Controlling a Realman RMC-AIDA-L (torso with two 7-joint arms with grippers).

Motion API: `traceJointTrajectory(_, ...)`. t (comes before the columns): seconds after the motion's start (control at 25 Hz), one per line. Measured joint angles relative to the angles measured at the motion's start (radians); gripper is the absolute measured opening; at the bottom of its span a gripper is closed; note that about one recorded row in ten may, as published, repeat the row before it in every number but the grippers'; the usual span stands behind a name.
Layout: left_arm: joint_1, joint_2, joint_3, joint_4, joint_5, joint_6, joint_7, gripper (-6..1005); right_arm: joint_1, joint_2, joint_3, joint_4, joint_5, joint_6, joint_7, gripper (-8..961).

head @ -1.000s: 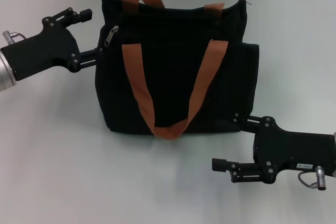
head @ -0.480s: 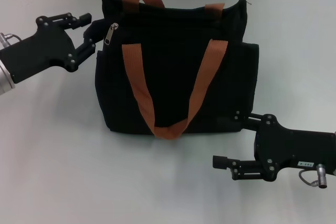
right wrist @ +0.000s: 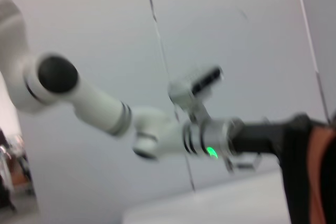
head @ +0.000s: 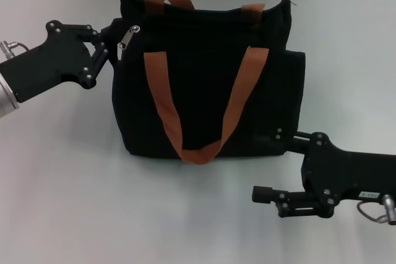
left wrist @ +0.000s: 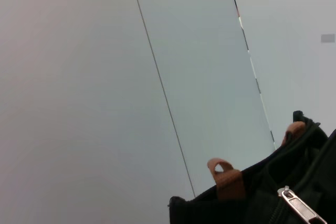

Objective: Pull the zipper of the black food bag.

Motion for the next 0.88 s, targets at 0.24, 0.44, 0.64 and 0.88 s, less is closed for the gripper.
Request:
traceJointTrajectory(0.24,0.013,-0.015,0.000,-0.001,-0.033,0.009,0.059,23,0.046,-0.003,0.046,-0.004,0.099,-0.090,0.189,809)
traceJointTrajectory(0.44,0.015,-0.019,0.000,-0.003,-0.050,0.030,0.070,23,0.135,-0.021,0.047,-0.030,0.170,-0.109,0.467,810)
traceJointTrajectory(0.64,0.016,-0.020,0.000,-0.004,-0.052,0.038,0.082,23,0.251,-0.023,0.037,-0.113,0.179,-0.043,0.780,809)
traceJointTrajectory(0.88,0.017,-0.022,0.000,-0.019,-0.064,0.046,0.096,23,0.343,-0.030,-0.048,-0.175,0.170,0.088,1.008,807)
